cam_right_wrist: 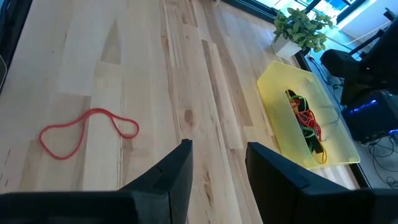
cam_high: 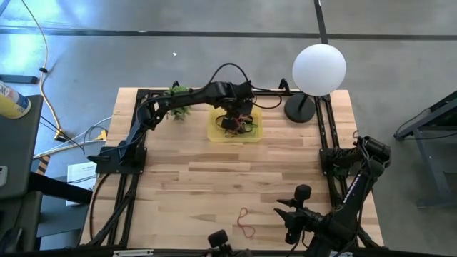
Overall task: Pick and place rubber bands into bin
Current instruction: Put the red rubber band into the yellow bin
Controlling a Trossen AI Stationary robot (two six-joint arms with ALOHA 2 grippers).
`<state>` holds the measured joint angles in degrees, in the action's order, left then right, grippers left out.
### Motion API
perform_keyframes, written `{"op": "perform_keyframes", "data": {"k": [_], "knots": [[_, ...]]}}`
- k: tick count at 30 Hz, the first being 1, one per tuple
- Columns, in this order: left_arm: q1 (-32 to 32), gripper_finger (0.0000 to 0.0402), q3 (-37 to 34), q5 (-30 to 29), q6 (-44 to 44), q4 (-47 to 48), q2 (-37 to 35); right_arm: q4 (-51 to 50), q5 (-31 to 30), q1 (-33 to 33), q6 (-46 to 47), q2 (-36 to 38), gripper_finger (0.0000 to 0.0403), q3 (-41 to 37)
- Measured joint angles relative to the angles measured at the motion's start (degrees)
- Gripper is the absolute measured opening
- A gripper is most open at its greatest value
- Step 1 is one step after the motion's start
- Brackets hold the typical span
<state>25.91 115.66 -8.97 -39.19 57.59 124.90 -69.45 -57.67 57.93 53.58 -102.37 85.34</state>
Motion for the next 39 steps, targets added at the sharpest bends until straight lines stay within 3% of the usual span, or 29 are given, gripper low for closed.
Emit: {"op": "perform_keyframes", "data": {"k": [6,12,19,25,32,39], "knots": [[-0.04,0.0118,0.0,0.71,0.45,1.7,0.0,-0.05,0.02,0.0,0.18,0.0,0.0139,-0.02],[-2.46,0.0156,0.0,9.42,0.62,7.05,-0.18,0.0,0.9,0.0,0.64,-0.02,0.0139,0.0],[-13.3,0.0152,0.0,9.31,-1.43,12.82,-0.31,5.36,1.49,-0.54,0.3,-0.11,0.0139,-4.9],[-24.49,0.015,0.0,8.47,-0.78,14.27,-0.31,19.07,6.88,-3.23,0.19,-0.13,0.0139,-15.13],[-39.65,0.015,-0.02,-0.3,4.92,14.71,-1.3,27.44,5.6,-3.67,-1.09,-0.11,0.0139,-21.24],[-51.23,0.015,-6.07,-20.35,16.37,13.79,-8.58,33.46,2.81,-3.85,-3.9,-0.04,0.0139,-23.88]]}}
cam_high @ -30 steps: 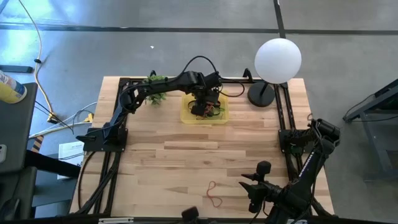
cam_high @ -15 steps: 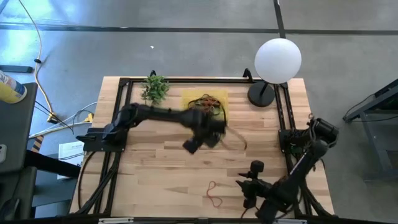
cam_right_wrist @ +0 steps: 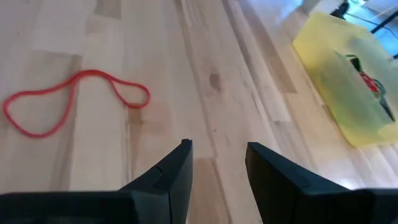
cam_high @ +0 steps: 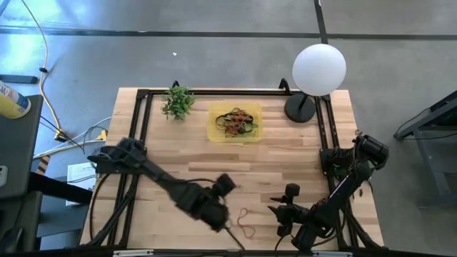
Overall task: Pick and place rubber bands into bin
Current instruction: Put the red rubber band into the yellow bin
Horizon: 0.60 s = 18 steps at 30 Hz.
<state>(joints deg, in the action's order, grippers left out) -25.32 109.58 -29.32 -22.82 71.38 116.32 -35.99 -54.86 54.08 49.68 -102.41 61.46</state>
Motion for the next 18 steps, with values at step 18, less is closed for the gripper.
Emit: {"op": "perform_keyframes", "data": {"k": [18], "knots": [[-15.42,0.015,-52.52,-15.88,25.02,-42.36,-29.68,28.48,25.45,-12.76,-26.66,0.04,0.0139,-2.8]]}}
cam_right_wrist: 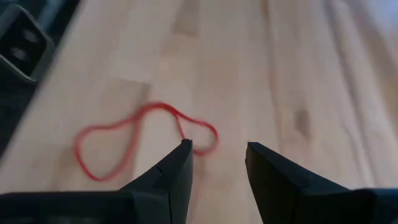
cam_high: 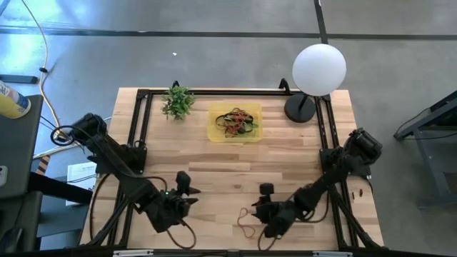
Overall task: Pick and place rubber bands into bin
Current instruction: Put the red rubber band into the yellow bin
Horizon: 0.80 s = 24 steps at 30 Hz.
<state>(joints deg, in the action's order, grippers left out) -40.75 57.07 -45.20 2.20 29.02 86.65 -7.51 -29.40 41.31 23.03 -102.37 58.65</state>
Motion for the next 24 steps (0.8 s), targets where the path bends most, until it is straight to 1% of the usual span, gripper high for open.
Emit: {"op": "perform_keyframes", "data": {"k": [3,6,8,11,14,18,24], "knots": [[-1.53,0.015,-4.49,-0.91,2.88,-3.13,-0.84,2.86,8.4,-3.09,-2.75,0.04,0.0139,0.02],[-2.6,0.015,-6.87,-1.86,5.87,-3.78,-0.93,1.33,17.57,-6.92,-1.94,0.04,0.0139,0.02],[-3.28,0.015,-7.96,-2.96,7.46,-3.79,-0.93,0.14,21.09,-9.5,-0.84,0.04,0.0139,0.02],[-4.18,0.015,-8.83,-4.64,9.02,-3.99,-0.93,-0.51,24.57,-12.94,-0.48,0.04,0.0139,0.02],[-4.85,0.015,-9.15,-5.67,10.18,-3.91,-0.93,-0.4,26.91,-14.75,-1.45,0.01,0.0139,0.04],[-5.56,0.015,-9.15,-6.82,11.27,-3.54,-0.93,0.2,27.78,-14.74,-4.35,-0.07,0.0139,0.07],[-5.41,0.015,-9.15,-7.76,11.62,-3.5,-0.93,4.21,26.31,-13.28,-6.76,-1.21,0.0139,0.16]]}}
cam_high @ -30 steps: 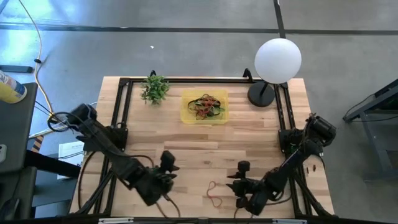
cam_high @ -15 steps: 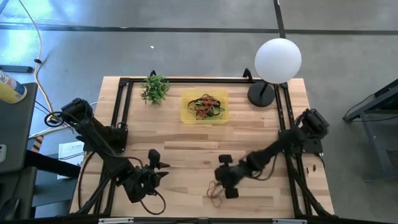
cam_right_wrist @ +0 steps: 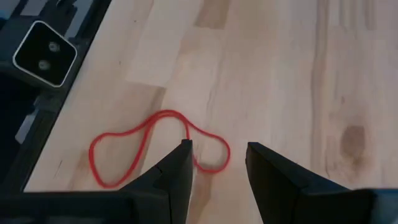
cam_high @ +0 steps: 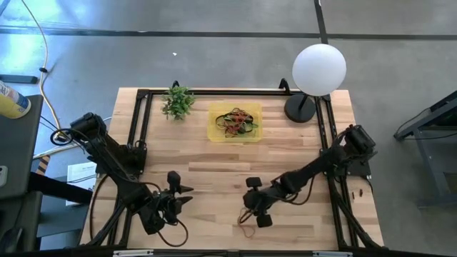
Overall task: Pick and place rubber bands into bin
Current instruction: Put the red rubber band into the yellow bin
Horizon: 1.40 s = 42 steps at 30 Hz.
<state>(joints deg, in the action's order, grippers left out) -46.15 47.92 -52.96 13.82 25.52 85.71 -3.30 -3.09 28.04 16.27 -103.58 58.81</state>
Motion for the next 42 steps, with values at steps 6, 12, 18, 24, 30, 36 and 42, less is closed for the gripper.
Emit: {"op": "perform_keyframes", "data": {"k": [6,12,18,24,30,36,42], "knots": [[0.0,0.015,0.0,-1.35,0.33,-0.03,0.0,-4.56,-0.21,0.13,-4.42,-6.04,0.0139,7.1],[0.0,0.015,0.0,-1.01,1.46,0.04,0.0,-16.87,-0.15,-1.12,-5.88,-7.33,0.0139,12.37],[0.0,0.015,0.0,-0.81,1.49,0.19,0.0,-17.07,0.07,-1.86,-4.28,-8.25,0.0139,12.54],[0.0,0.015,0.0,-1.07,1.49,0.69,0.0,-17.01,2.14,-1.77,-2.96,-10.93,0.0139,12.49],[0.0,0.015,0.0,-1.59,1.81,0.79,0.0,-15.79,1.85,-1.75,-2.74,-11.24,0.0139,12.49],[0.0,0.015,0.0,-1.65,3.19,1.55,0.0,-13.36,1.77,-1.02,-2.67,-14.23,0.0139,12.7],[0.0,0.015,0.0,-1.7,3.26,1.66,0.02,-14.47,-0.25,-0.17,-1.31,-15.59,0.0136,12.82]]}}
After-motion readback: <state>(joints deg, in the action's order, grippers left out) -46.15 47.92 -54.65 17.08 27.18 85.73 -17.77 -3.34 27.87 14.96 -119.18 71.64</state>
